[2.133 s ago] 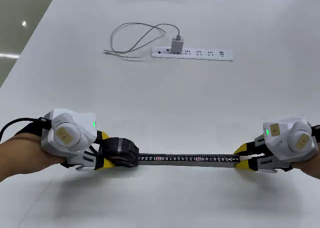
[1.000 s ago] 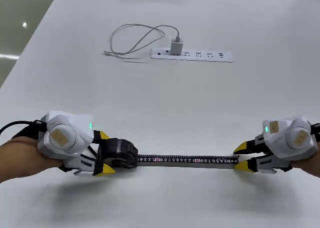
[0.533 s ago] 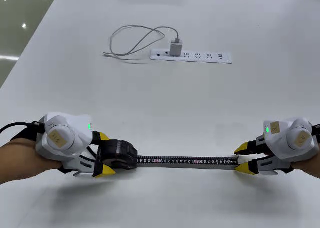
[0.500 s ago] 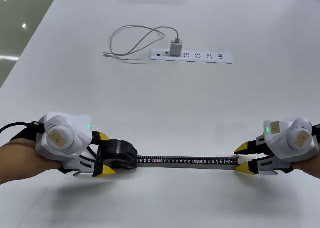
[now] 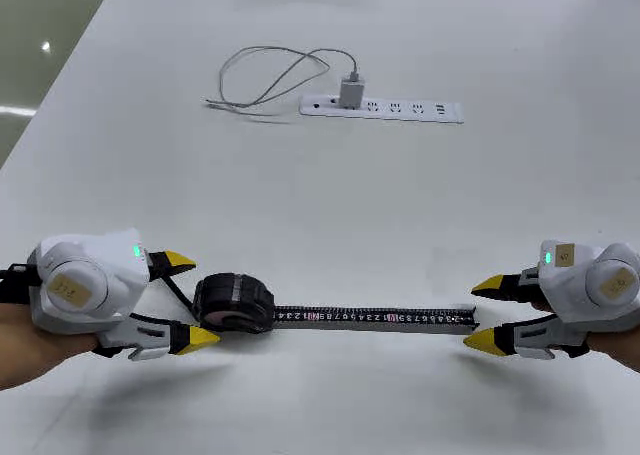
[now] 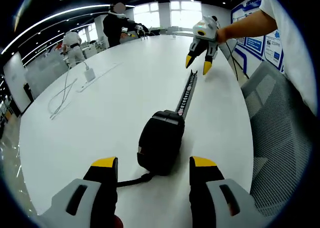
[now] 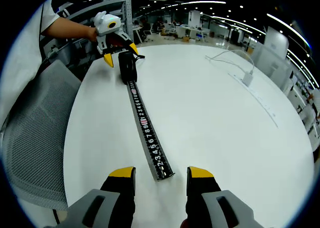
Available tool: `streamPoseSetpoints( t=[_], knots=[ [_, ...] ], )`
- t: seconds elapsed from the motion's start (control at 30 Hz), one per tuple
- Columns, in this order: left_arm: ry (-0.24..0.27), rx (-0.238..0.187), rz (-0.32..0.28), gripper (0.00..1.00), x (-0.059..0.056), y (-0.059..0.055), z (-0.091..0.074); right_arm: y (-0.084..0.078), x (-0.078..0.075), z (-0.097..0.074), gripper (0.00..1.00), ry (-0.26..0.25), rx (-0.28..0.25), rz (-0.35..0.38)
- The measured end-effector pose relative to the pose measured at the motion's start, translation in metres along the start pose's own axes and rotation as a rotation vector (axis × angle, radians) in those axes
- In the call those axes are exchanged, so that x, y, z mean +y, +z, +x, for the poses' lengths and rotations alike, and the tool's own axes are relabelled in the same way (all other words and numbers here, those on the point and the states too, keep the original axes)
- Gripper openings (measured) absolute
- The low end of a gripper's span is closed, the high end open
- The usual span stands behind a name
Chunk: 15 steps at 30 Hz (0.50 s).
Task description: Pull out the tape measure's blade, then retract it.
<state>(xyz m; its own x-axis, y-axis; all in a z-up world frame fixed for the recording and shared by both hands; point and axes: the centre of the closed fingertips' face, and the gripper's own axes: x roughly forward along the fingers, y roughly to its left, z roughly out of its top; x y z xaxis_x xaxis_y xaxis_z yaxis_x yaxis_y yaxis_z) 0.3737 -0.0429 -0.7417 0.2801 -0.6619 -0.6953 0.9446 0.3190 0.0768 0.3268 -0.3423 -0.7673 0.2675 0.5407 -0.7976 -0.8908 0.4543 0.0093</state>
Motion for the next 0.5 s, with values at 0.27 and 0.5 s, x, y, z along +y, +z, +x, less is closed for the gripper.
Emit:
streamPoseSetpoints(
  t=[0.27, 0.5],
  knots=[
    [0.042, -0.024, -0.055, 0.58, -0.004, -0.003, -0.010, 0.002, 0.006, -0.009, 0.45, -0.041, -0.042, 0.048],
    [0.080, -0.039, -0.086, 0.63, -0.003, -0.005, -0.020, 0.001, 0.012, -0.017, 0.53, -0.078, -0.060, 0.083]
  ],
)
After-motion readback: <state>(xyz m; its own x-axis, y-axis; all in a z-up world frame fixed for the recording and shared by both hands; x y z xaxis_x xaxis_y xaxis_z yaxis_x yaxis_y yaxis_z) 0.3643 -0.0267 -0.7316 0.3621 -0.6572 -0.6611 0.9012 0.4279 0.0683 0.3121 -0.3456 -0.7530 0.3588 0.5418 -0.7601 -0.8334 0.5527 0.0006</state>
